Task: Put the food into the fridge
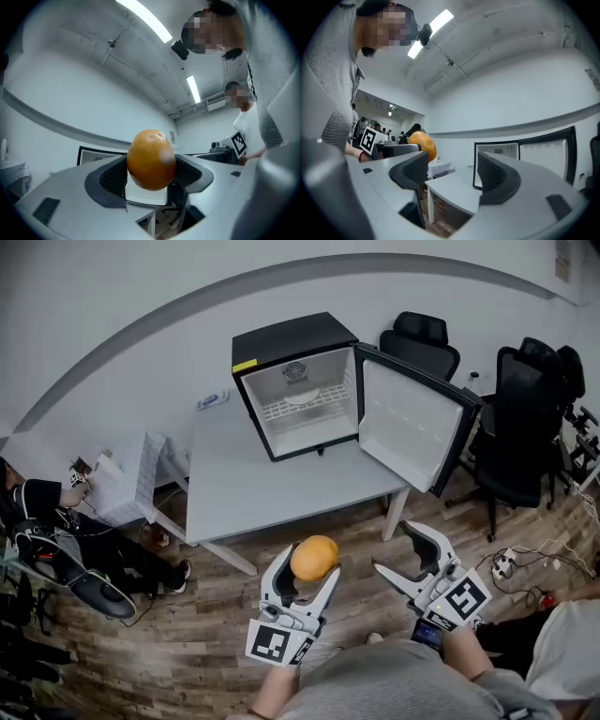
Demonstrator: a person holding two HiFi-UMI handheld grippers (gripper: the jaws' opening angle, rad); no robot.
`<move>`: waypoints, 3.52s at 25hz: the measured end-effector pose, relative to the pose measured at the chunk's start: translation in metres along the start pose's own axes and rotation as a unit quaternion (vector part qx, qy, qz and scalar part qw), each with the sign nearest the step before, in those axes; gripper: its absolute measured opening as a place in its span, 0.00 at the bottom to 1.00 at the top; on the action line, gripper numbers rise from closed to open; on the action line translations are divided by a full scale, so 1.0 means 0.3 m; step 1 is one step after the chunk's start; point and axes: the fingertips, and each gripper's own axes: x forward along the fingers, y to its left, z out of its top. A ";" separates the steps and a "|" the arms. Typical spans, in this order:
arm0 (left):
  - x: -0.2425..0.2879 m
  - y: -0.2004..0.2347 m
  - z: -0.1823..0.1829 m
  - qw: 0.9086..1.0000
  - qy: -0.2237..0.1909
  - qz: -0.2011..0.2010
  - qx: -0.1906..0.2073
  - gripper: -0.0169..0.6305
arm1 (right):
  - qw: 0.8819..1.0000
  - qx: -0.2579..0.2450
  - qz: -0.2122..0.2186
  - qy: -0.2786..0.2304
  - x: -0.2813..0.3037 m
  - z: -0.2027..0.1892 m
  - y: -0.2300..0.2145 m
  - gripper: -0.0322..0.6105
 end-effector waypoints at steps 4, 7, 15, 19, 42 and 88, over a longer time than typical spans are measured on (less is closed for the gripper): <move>0.003 -0.005 -0.003 1.000 0.002 -0.002 0.000 0.53 | 1.000 -0.001 -0.002 0.001 -0.002 -0.001 -0.003 0.57; 0.001 -0.010 0.000 1.000 0.002 -0.003 0.000 0.53 | 1.000 -0.002 -0.002 0.005 -0.006 -0.005 -0.002 0.57; 0.009 -0.029 0.017 1.000 0.001 -0.006 0.001 0.53 | 1.000 0.017 0.016 -0.004 -0.014 0.010 0.007 0.57; 0.011 -0.032 0.017 1.000 0.002 -0.005 0.001 0.53 | 0.999 0.032 0.024 -0.005 -0.017 0.004 0.007 0.57; 0.040 -0.052 0.004 1.000 0.002 -0.009 0.005 0.53 | 1.000 0.008 -0.001 -0.012 -0.032 0.018 -0.050 0.09; 0.293 0.004 -0.056 1.000 0.001 -0.006 0.012 0.53 | 0.999 0.024 0.018 -0.017 0.041 -0.041 -0.263 0.07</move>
